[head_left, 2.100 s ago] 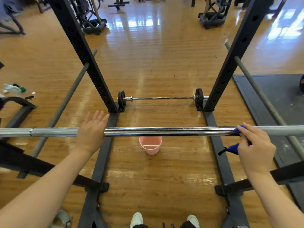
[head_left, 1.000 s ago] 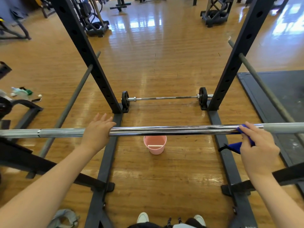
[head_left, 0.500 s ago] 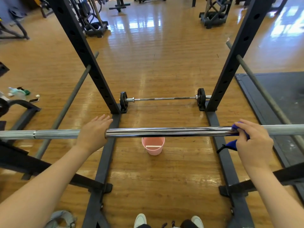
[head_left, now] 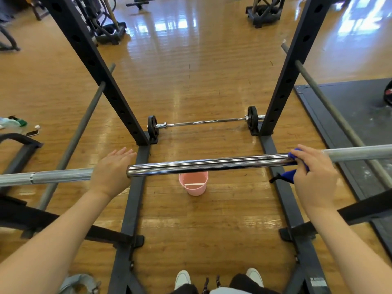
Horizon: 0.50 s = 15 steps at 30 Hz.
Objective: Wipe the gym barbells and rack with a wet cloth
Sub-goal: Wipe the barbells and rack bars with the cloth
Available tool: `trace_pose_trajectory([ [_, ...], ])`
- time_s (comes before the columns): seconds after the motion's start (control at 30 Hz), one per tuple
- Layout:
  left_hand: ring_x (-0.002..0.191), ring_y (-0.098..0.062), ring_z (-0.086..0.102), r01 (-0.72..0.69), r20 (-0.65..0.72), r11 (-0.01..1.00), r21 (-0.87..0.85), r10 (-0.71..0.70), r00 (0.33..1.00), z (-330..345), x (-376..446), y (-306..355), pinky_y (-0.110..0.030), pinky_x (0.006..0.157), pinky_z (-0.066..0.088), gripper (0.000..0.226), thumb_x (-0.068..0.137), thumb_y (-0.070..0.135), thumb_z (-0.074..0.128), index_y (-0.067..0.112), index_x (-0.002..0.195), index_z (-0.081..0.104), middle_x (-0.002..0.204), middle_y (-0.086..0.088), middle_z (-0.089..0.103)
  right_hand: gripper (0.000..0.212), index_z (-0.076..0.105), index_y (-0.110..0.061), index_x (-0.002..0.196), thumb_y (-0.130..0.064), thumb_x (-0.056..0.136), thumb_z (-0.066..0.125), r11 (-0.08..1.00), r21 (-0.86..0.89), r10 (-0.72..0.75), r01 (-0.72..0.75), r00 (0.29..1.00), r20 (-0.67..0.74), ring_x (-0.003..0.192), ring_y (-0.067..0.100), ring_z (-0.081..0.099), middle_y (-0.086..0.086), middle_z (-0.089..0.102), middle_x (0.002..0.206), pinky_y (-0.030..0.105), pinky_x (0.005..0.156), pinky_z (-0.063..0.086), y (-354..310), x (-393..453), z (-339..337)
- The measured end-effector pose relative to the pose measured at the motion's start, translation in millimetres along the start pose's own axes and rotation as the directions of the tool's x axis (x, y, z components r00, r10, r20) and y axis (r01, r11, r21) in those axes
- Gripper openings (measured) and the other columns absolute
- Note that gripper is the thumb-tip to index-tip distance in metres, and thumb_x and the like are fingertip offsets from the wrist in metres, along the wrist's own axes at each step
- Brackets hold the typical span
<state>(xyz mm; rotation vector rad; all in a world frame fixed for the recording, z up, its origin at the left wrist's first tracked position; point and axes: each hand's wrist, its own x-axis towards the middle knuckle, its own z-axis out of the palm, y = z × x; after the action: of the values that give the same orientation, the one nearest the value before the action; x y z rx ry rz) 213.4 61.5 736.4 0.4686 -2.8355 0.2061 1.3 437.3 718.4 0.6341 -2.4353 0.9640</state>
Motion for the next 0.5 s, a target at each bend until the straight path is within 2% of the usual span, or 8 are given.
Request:
trace_pose_trajectory([
  [0.07, 0.100, -0.041, 0.065, -0.002, -0.016, 1.000, -0.003, 0.002, 1.000, 1.0, -0.3, -1.4, -0.053, 0.089, 0.046, 0.046, 0.058, -0.012, 0.077, -0.008, 0.103, 0.068, 0.104, -0.024, 0.068, 0.025, 0.068, 0.006, 0.104, 0.013, 0.082, 0.058, 0.999, -0.019, -0.037, 0.037, 0.999, 0.008, 0.104, 0.036, 0.060, 0.022, 0.066, 0.109, 0.036, 0.099, 0.039, 6.7, -7.2, -5.7],
  [0.17, 0.098, -0.041, 0.065, 0.009, -0.028, 1.000, 0.007, -0.009, 1.000, -1.0, -1.1, 1.4, -0.053, 0.087, 0.047, 0.047, 0.057, -0.011, 0.078, -0.007, 0.103, 0.068, 0.102, -0.024, 0.068, 0.022, 0.068, 0.006, 0.103, 0.011, 0.084, 0.058, 1.000, -0.018, 0.014, -0.015, 0.999, -0.037, 0.102, 0.037, 0.061, 0.022, 0.066, 0.107, 0.044, 0.097, 0.044, 11.0, 0.1, -9.3],
  [0.3, 0.088, -0.042, 0.068, 0.008, -0.060, 1.000, 0.028, -0.007, 0.998, -6.0, -1.4, 6.2, -0.055, 0.079, 0.050, 0.047, 0.051, -0.012, 0.082, -0.008, 0.097, 0.070, 0.094, -0.025, 0.069, 0.020, 0.068, 0.006, 0.102, 0.008, 0.086, 0.056, 0.999, -0.006, 0.041, -0.041, 0.999, -0.036, 0.102, 0.035, 0.060, 0.022, 0.066, 0.106, 0.045, 0.098, 0.044, 1.0, 7.3, -5.1],
  [0.4, 0.087, -0.041, 0.068, 0.011, -0.069, 0.999, 0.030, -0.009, 0.998, -5.6, -1.7, 4.7, -0.054, 0.079, 0.050, 0.048, 0.050, -0.011, 0.083, -0.007, 0.096, 0.070, 0.092, -0.025, 0.070, 0.023, 0.067, 0.007, 0.104, 0.011, 0.083, 0.057, 0.999, -0.041, -0.036, 0.035, 0.999, -0.009, 0.102, 0.037, 0.060, 0.023, 0.066, 0.107, 0.047, 0.096, 0.045, 7.4, -1.3, -8.7],
  [0.5, 0.088, -0.039, 0.068, 0.015, -0.057, 0.999, 0.031, -0.013, 0.998, -1.9, -2.1, 1.5, -0.053, 0.081, 0.050, 0.049, 0.050, -0.011, 0.083, -0.006, 0.097, 0.070, 0.093, -0.024, 0.070, 0.021, 0.067, 0.007, 0.103, 0.009, 0.085, 0.056, 0.999, -0.049, 0.010, -0.012, 0.999, -0.043, 0.102, 0.037, 0.060, 0.023, 0.066, 0.106, 0.042, 0.098, 0.042, 13.4, 3.1, -10.0],
])
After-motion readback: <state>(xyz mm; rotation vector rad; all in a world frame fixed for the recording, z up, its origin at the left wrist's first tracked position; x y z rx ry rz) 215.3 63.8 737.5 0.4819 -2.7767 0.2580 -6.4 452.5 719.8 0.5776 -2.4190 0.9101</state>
